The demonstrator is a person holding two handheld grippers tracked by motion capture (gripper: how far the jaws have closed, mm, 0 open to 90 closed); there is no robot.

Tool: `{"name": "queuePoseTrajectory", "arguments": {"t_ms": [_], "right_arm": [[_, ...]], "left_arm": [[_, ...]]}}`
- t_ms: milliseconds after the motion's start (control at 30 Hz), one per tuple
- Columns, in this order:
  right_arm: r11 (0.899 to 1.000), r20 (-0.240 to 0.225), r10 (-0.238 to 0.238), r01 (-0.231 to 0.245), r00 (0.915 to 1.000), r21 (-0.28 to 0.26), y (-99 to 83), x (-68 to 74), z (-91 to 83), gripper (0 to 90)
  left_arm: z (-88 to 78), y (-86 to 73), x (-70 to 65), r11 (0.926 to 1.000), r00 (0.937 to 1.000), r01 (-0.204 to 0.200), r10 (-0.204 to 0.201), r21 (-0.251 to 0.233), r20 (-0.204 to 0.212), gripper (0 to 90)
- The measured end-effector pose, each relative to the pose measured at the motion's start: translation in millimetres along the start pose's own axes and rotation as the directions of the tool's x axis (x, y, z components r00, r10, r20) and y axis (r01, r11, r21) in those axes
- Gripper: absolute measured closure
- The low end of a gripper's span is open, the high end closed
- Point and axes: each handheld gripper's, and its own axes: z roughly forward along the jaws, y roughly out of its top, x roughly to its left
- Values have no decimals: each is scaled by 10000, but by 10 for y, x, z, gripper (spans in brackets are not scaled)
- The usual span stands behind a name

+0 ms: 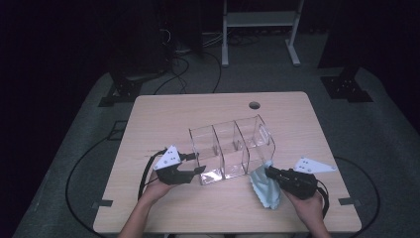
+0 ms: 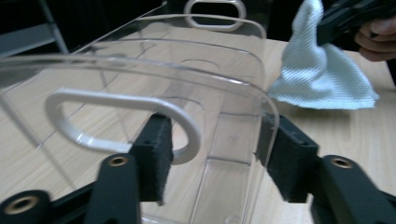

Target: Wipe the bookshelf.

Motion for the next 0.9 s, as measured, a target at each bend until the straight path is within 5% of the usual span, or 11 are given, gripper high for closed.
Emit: {"name": "queuePoseTrajectory", "arguments": {"t_ms": [367,900], "right_arm": [[9997,96,161,-162,9998,193,110,-173,72,834],[9986,13,-9,8,10000,534,227,-292,262,834]], "left_arm": [[-82,-62,140,9988,9942,450,-466,-182,-967,476],[-104,-89,262,9965,9818,757,-807,-353,-1718,524]]}}
